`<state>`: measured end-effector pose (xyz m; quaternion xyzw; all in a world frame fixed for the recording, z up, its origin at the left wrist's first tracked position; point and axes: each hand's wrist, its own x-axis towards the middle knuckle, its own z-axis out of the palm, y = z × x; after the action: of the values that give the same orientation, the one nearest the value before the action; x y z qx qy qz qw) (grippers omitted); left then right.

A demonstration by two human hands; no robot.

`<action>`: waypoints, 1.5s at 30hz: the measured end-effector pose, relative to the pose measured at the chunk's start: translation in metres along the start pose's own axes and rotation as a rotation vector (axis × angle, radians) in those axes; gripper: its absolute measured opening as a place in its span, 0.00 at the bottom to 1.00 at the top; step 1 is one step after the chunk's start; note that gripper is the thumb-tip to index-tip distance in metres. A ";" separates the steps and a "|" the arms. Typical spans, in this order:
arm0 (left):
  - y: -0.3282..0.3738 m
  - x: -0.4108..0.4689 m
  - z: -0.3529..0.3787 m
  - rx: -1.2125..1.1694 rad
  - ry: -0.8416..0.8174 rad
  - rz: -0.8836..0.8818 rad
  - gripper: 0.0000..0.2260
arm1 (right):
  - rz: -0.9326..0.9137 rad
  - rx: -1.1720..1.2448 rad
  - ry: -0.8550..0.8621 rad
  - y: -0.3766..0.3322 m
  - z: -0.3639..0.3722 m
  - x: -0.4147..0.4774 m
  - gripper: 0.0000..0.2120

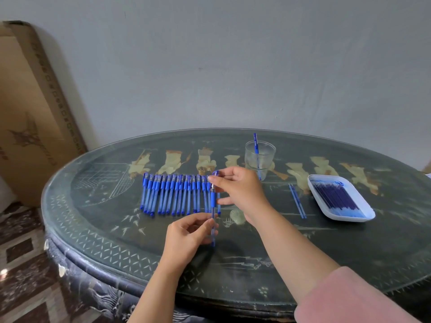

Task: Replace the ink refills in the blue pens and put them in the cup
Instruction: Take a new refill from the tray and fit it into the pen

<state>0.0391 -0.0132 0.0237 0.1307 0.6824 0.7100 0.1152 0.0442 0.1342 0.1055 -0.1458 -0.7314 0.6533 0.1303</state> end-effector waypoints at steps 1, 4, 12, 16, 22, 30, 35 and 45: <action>0.000 0.000 0.000 -0.003 -0.001 -0.001 0.05 | 0.010 -0.014 -0.010 0.001 0.000 0.000 0.10; 0.000 0.000 0.000 -0.003 -0.007 -0.006 0.04 | 0.041 -0.021 -0.031 0.003 0.002 0.000 0.11; 0.000 0.000 0.000 0.006 -0.001 -0.032 0.03 | 0.061 -0.028 -0.058 0.005 0.002 -0.001 0.09; 0.000 -0.001 -0.001 0.001 0.001 -0.030 0.03 | 0.064 -0.045 -0.059 0.005 0.003 0.000 0.07; 0.001 -0.001 0.000 -0.009 0.012 -0.022 0.03 | 0.062 -0.088 -0.061 0.003 0.007 0.001 0.07; 0.000 -0.002 0.001 0.006 0.031 0.008 0.02 | 0.003 -0.160 -0.107 0.003 0.006 -0.002 0.10; -0.005 0.000 0.003 0.085 0.037 0.042 0.02 | -0.056 -0.260 -0.062 0.013 0.002 -0.008 0.13; -0.006 0.004 0.002 -0.080 0.140 0.030 0.05 | -0.293 -0.042 0.537 -0.020 -0.079 0.029 0.10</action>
<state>0.0361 -0.0095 0.0182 0.0865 0.6578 0.7457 0.0616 0.0469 0.2152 0.1344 -0.2089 -0.6975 0.5501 0.4089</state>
